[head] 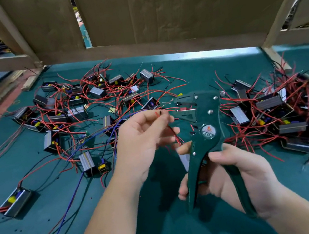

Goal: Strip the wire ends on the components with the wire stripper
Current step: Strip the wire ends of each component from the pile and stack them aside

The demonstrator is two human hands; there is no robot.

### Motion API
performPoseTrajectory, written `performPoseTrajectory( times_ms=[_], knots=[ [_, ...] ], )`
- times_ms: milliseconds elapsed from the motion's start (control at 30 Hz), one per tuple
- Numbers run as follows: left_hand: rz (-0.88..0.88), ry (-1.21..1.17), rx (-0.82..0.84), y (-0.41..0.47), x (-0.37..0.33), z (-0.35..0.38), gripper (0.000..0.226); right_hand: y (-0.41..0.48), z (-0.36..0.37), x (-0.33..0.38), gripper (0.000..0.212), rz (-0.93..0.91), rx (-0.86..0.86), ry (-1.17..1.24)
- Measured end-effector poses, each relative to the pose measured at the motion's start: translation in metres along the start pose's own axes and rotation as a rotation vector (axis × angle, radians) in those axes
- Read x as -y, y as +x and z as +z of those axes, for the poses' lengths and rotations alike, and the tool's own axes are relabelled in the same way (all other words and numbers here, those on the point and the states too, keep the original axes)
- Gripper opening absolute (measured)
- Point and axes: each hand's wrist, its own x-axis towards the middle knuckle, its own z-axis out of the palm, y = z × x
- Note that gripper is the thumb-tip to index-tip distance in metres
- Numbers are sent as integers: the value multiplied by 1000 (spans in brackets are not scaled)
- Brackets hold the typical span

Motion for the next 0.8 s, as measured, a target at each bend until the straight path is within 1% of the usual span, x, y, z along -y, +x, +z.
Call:
performPoseTrajectory(
  times_ms=[67, 133, 267, 333, 433, 500, 600, 667, 733, 767, 800],
  knots=[
    [14, 27, -44, 2, -2, -5, 12, -1, 0, 0, 65, 30, 22, -16],
    [30, 32, -127, 4, -5, -11, 16, -2, -1, 1, 62, 36, 37, -13],
    [69, -38, -300, 10, -14, -26, 22, -4, -2, 5, 60, 20, 49, -9],
    [96, -74, -348, 11, -16, -29, 22, -6, -3, 9, 61, -4, 46, 10],
    [165, -66, -369, 10, -14, -25, 22, -9, -6, 16, 58, -60, 57, 19],
    [204, -93, -407, 10, -16, -27, 22, -13, -9, 21, 57, -81, 36, -14],
    [201, -205, -550, 15, -26, -51, 22, -19, -13, 25, 60, -104, -52, -88],
    [181, -181, -596, 20, -28, -64, 24, -20, -15, 27, 66, -234, -130, -69],
    [161, -93, -600, 23, -23, -67, 28, -19, -16, 33, 74, -431, -205, -44],
    [153, -51, -599, 25, -20, -64, 30, -19, -18, 37, 78, -518, -263, -63],
    [150, -13, -601, 26, -17, -63, 30, -19, -23, 42, 77, -583, -343, -95]
  ],
)
